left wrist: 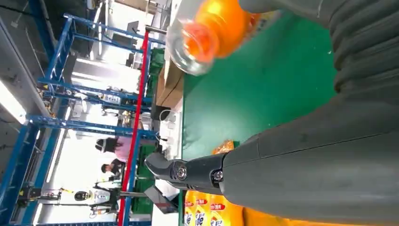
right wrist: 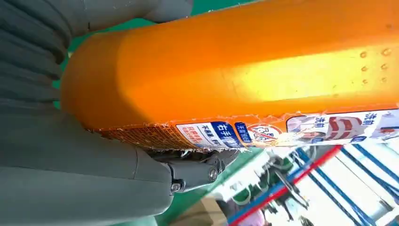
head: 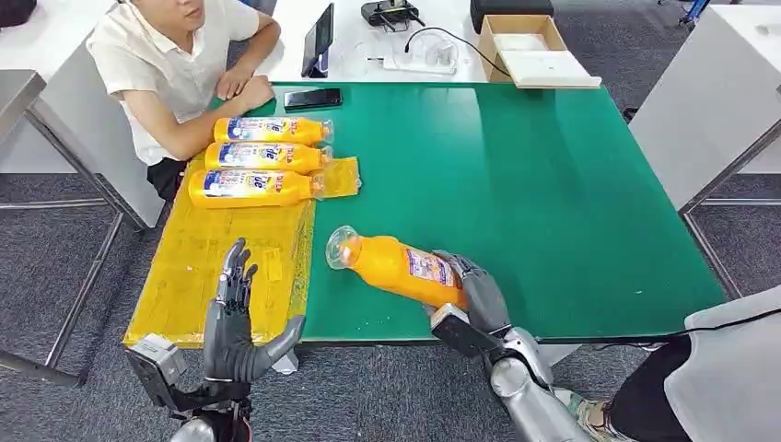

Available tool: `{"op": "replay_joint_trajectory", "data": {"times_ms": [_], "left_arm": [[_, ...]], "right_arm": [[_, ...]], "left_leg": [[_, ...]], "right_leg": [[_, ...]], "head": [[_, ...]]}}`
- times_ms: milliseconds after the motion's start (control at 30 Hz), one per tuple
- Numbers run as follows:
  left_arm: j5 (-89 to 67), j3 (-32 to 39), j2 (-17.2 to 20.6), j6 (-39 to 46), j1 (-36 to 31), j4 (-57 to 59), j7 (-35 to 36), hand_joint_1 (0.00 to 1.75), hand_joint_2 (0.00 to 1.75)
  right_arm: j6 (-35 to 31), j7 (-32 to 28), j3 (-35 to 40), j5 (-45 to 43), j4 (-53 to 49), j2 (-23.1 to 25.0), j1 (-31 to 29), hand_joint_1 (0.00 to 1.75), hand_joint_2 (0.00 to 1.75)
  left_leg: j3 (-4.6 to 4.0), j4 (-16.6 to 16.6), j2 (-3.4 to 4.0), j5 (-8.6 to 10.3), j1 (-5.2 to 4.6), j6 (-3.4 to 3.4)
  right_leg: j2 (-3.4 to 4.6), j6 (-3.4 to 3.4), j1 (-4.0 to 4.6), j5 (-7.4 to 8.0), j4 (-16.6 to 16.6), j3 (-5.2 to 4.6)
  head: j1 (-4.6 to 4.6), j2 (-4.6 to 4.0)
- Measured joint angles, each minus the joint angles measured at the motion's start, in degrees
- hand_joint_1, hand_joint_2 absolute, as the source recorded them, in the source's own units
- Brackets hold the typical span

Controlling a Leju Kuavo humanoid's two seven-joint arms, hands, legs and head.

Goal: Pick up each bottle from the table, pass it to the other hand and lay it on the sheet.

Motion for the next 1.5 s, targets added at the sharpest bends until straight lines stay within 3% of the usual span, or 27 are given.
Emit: {"op": "replay_joint_trajectory", "data": {"times_ms": [233,500,1233,1500], "left_arm": [[0.5,-0.24,-0.04,0.24,0.17,0.02,0.44,0.0,1.75],[0.13,-5.62,-0.28,-3.34,-0.63,2.21,0.96,0.0,1.75],[9.97,-8.11,-0.98,-12.7,-2.47,3.98,2.36,0.0,1.75],[11.43,-6.82,-1.81,-8.42,-2.53,3.83,-0.31,0.0,1.75]], "right_arm": [[-0.24,-3.43,0.11,-3.33,-5.67,0.59,1.92,1.75,1.75],[1.55,-2.86,4.35,-7.41,-13.77,3.45,2.36,1.75,1.75],[5.09,-5.07,16.26,-8.19,-8.45,7.78,0.89,1.75,1.75],[4.55,-5.92,20.02,-8.89,-0.58,10.16,-0.14,1.75,1.75]], "left_leg": [[-0.11,0.0,-0.03,-0.01,-0.06,0.01],[-0.16,0.0,0.02,-0.01,0.0,0.01],[-0.21,0.0,-0.01,-0.01,0.01,0.0],[-0.22,0.0,0.05,-0.01,0.02,0.0]], "right_leg": [[-0.04,0.01,-0.02,0.0,-0.05,-0.07],[-0.03,0.0,0.01,0.0,-0.04,-0.17],[-0.03,0.0,0.02,-0.01,-0.03,-0.23],[-0.02,0.0,0.02,0.0,-0.03,-0.27]], "head": [[-0.02,0.0],[-0.02,0.0],[-0.02,0.0],[-0.02,0.0]]}}
